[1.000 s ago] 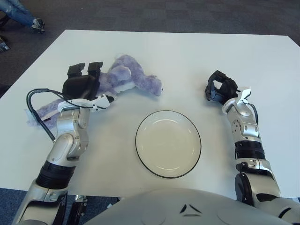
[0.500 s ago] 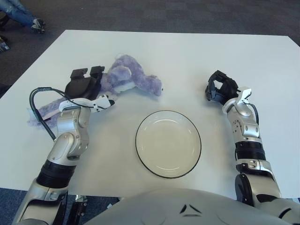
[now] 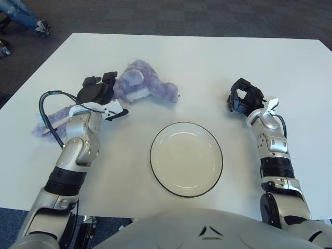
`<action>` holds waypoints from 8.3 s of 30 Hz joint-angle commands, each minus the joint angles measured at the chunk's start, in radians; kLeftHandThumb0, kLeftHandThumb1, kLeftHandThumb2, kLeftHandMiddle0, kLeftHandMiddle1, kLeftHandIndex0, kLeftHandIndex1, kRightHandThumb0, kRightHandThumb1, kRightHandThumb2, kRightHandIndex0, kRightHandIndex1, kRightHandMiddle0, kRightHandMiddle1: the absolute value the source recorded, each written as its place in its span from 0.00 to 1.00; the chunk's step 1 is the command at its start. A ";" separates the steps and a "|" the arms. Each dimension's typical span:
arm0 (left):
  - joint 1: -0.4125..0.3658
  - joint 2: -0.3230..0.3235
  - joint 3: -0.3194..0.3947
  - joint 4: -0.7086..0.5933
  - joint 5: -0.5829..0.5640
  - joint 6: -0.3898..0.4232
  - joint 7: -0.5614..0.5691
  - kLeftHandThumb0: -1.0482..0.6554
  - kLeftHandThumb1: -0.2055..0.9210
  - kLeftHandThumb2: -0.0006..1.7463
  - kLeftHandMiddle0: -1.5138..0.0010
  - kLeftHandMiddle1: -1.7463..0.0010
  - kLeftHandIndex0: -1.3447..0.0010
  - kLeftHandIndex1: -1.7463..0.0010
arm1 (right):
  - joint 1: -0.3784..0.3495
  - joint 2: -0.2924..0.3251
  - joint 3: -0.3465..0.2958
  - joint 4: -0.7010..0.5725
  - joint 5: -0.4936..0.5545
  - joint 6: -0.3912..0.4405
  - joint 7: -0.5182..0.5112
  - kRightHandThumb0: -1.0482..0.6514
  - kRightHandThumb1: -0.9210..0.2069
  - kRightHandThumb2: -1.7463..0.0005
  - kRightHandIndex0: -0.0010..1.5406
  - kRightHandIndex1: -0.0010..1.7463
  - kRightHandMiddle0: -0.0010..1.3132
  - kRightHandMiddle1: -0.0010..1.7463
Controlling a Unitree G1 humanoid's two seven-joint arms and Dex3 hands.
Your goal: Put the doll into the plate.
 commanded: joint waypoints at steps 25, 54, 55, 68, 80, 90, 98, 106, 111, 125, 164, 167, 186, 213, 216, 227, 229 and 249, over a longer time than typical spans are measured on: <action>-0.101 -0.008 -0.087 0.278 -0.043 -0.041 0.081 0.22 0.43 0.50 1.00 0.51 1.00 0.77 | 0.015 -0.003 0.005 -0.047 0.002 0.031 -0.011 0.34 0.49 0.28 0.77 1.00 0.43 1.00; -0.148 -0.054 -0.135 0.355 -0.018 0.022 0.196 0.80 0.37 0.77 0.75 0.00 0.84 0.02 | 0.009 -0.010 0.006 -0.049 0.000 0.047 -0.013 0.34 0.49 0.28 0.77 1.00 0.43 1.00; -0.148 -0.051 -0.139 0.355 -0.012 0.022 0.200 0.83 0.41 0.76 0.70 0.00 0.80 0.01 | 0.009 -0.010 0.007 -0.049 -0.001 0.048 -0.014 0.34 0.49 0.28 0.77 1.00 0.44 1.00; -0.155 -0.034 -0.166 0.358 0.008 0.028 0.199 0.87 0.57 0.64 0.65 0.03 0.43 0.00 | 0.007 -0.013 0.011 -0.044 -0.006 0.045 -0.009 0.34 0.50 0.28 0.77 1.00 0.44 1.00; -0.154 -0.012 -0.168 0.366 -0.003 -0.035 0.243 0.85 0.69 0.54 0.70 0.04 0.27 0.00 | 0.006 -0.012 0.011 -0.043 -0.003 0.045 -0.007 0.34 0.49 0.28 0.77 1.00 0.44 1.00; -0.151 -0.007 -0.163 0.361 -0.011 -0.061 0.265 0.84 0.74 0.48 0.71 0.06 0.24 0.00 | 0.006 -0.009 0.006 -0.043 0.006 0.041 -0.002 0.34 0.49 0.28 0.77 1.00 0.43 1.00; -0.129 -0.014 -0.135 0.329 -0.037 -0.088 0.317 0.86 0.61 0.61 0.66 0.03 0.23 0.00 | 0.006 -0.005 0.007 -0.044 0.003 0.039 -0.007 0.34 0.49 0.28 0.76 1.00 0.44 1.00; -0.104 -0.015 -0.104 0.299 -0.067 -0.158 0.409 0.93 0.33 0.86 0.51 0.00 0.23 0.00 | 0.003 -0.005 0.007 -0.033 0.001 0.033 -0.007 0.34 0.49 0.28 0.76 1.00 0.43 1.00; -0.080 -0.026 -0.071 0.259 -0.105 -0.196 0.445 0.94 0.30 0.88 0.50 0.00 0.23 0.00 | -0.001 -0.004 0.006 -0.024 0.002 0.031 -0.008 0.34 0.49 0.28 0.76 1.00 0.43 1.00; -0.031 -0.079 -0.004 0.138 -0.165 -0.195 0.454 0.94 0.29 0.89 0.49 0.00 0.24 0.00 | -0.008 -0.005 0.009 0.002 -0.009 0.012 -0.015 0.34 0.50 0.28 0.76 1.00 0.44 1.00; -0.012 -0.081 0.035 -0.096 -0.225 -0.373 0.419 0.95 0.27 0.91 0.48 0.00 0.20 0.00 | -0.054 -0.032 0.005 0.148 -0.011 -0.070 0.036 0.34 0.53 0.25 0.77 1.00 0.46 1.00; 0.008 -0.097 0.027 -0.128 -0.218 -0.389 0.429 0.95 0.27 0.91 0.47 0.00 0.19 0.00 | -0.053 -0.036 0.010 0.148 -0.015 -0.071 0.040 0.34 0.53 0.25 0.77 1.00 0.46 1.00; 0.092 -0.137 0.013 -0.221 -0.152 -0.464 0.434 0.96 0.23 0.94 0.45 0.00 0.14 0.00 | -0.047 -0.035 0.021 0.137 -0.020 -0.078 0.039 0.33 0.56 0.23 0.77 1.00 0.48 1.00; 0.274 -0.114 -0.021 -0.351 -0.283 -0.600 0.214 0.96 0.24 0.93 0.46 0.00 0.24 0.00 | -0.069 -0.058 0.032 0.207 -0.021 -0.134 0.093 0.32 0.60 0.20 0.77 1.00 0.51 1.00; 0.288 -0.110 -0.026 -0.369 -0.318 -0.591 0.163 0.95 0.26 0.92 0.47 0.00 0.25 0.00 | -0.072 -0.060 0.032 0.215 -0.020 -0.142 0.101 0.32 0.59 0.20 0.77 1.00 0.51 1.00; 0.315 -0.116 -0.021 -0.406 -0.391 -0.571 0.071 0.94 0.28 0.90 0.49 0.00 0.28 0.00 | -0.079 -0.064 0.036 0.236 -0.024 -0.161 0.115 0.32 0.58 0.21 0.76 1.00 0.50 1.00; 0.314 -0.117 -0.020 -0.404 -0.398 -0.574 0.068 0.94 0.28 0.89 0.49 0.00 0.28 0.00 | -0.081 -0.064 0.036 0.238 -0.025 -0.161 0.114 0.32 0.58 0.21 0.76 1.00 0.50 1.00; 0.314 -0.127 -0.023 -0.386 -0.432 -0.577 0.057 0.94 0.29 0.89 0.49 0.00 0.27 0.00 | -0.096 -0.069 0.038 0.267 -0.029 -0.174 0.120 0.32 0.58 0.21 0.76 1.00 0.50 1.00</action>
